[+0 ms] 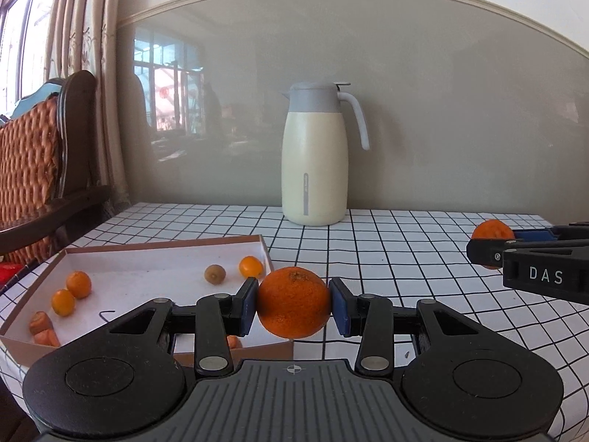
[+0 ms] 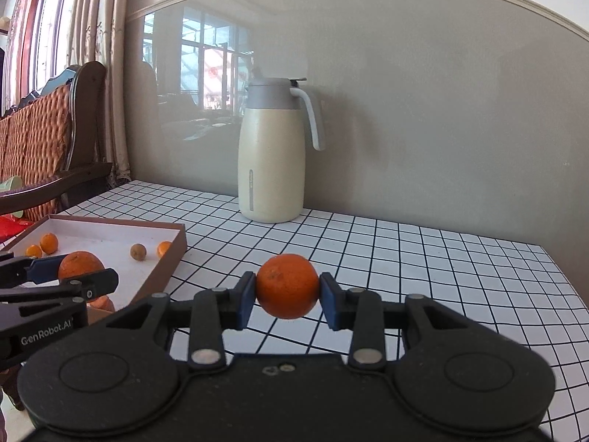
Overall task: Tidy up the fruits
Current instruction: 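Carry both held oranges over the box and lower them inside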
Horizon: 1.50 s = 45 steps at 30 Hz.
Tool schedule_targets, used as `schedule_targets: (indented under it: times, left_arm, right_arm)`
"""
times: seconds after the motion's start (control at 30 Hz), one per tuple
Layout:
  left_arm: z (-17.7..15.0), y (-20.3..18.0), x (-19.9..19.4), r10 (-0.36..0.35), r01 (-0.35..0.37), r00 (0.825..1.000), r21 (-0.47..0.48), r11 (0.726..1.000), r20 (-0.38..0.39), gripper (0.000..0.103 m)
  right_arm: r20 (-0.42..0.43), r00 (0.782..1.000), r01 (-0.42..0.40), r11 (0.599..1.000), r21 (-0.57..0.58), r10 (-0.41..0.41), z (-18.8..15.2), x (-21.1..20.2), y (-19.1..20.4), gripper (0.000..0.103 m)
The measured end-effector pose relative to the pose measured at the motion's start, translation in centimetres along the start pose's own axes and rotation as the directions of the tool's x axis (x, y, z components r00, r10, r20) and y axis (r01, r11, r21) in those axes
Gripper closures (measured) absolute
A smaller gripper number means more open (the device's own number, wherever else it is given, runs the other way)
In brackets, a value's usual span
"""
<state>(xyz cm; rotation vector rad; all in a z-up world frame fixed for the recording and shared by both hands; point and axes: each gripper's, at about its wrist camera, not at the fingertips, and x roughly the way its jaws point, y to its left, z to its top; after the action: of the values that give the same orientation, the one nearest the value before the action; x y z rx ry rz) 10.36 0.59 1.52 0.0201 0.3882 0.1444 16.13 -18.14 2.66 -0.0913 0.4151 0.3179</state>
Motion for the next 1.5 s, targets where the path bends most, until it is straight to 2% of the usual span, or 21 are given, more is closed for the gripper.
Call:
schedule_targets:
  times: [0.43,1.07,1.5]
  left_arm:
    - [-0.2,4.4,-1.5,0.087,-0.086,0.996,-0.032,0.996,0.029,0.061]
    - [-0.7,10.7,-2.5,0.191,-0.187,0.981,-0.091,0.978,0.039,0.061]
    - [0.1,16.0,-2.2,0.28,-0.272,0.959,-0.118,0.955,0.053,0.061]
  right_arm:
    - [0.019,0.992,-0.126,0.991,-0.034,0.127,0.8,0.4,4.5,0.074]
    - [0.026,0.974,-0.221,0.971,-0.088,0.224,1.4,1.7,10.2,0.074]
    - [0.057,0.962,-0.258,0.956,-0.142,0.268,2.9,2.2,13.7,0.074]
